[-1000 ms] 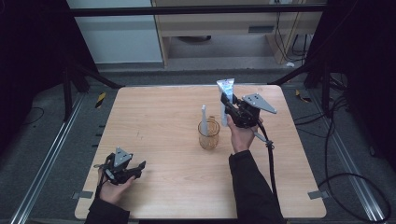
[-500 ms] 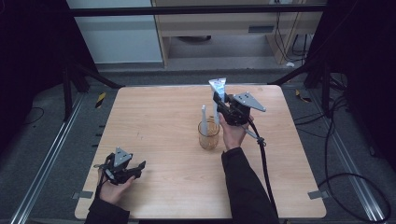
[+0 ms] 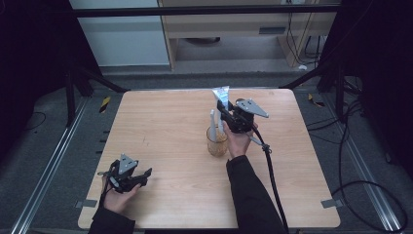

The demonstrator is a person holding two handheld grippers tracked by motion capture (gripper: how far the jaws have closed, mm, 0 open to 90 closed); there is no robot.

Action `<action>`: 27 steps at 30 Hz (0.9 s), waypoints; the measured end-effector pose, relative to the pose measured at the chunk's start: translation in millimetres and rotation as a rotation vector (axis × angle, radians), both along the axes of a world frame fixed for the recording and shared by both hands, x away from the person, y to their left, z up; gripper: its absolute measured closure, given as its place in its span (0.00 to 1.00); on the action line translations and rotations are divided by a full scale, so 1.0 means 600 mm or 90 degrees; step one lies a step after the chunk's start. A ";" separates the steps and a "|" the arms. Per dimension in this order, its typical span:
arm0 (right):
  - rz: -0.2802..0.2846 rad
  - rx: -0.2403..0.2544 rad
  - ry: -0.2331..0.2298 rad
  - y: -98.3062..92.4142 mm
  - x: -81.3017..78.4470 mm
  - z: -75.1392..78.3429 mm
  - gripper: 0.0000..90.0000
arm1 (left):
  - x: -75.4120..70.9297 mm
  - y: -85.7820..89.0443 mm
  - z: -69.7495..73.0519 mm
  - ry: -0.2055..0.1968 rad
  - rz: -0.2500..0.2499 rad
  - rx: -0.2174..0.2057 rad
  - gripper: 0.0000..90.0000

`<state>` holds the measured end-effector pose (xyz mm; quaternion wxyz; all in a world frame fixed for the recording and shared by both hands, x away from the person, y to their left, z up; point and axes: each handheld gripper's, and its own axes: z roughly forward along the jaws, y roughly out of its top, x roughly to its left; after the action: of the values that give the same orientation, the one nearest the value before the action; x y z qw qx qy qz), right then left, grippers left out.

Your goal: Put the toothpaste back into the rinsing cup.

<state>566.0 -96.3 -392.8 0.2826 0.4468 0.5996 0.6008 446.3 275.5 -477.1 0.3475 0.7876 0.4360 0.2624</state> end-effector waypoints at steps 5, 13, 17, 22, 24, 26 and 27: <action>0.001 -0.004 0.006 0.004 0.002 -0.006 0.77 | 0.000 0.000 0.000 0.000 0.000 0.000 0.41; 0.009 -0.017 0.026 0.009 0.005 -0.018 0.76 | 0.000 0.000 0.000 0.000 0.000 0.001 0.41; 0.013 -0.023 0.037 0.010 0.005 -0.023 0.76 | 0.000 0.000 0.000 0.000 0.000 0.001 0.41; 0.024 -0.038 0.051 0.013 0.005 -0.027 0.75 | 0.000 0.000 0.000 0.001 0.000 0.002 0.41; 0.027 -0.043 0.055 0.014 0.004 -0.028 0.75 | 0.000 0.000 0.000 0.000 0.000 0.002 0.41; 0.031 -0.050 0.060 0.015 0.004 -0.029 0.75 | 0.000 0.000 0.000 0.000 -0.001 0.002 0.41; 0.033 -0.056 0.063 0.016 0.004 -0.030 0.75 | 0.000 0.000 0.000 0.000 -0.001 0.002 0.41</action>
<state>568.5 -87.0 -410.8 0.2564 0.4475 0.6498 0.5584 446.2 275.5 -477.1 0.3463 0.7884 0.4354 0.2627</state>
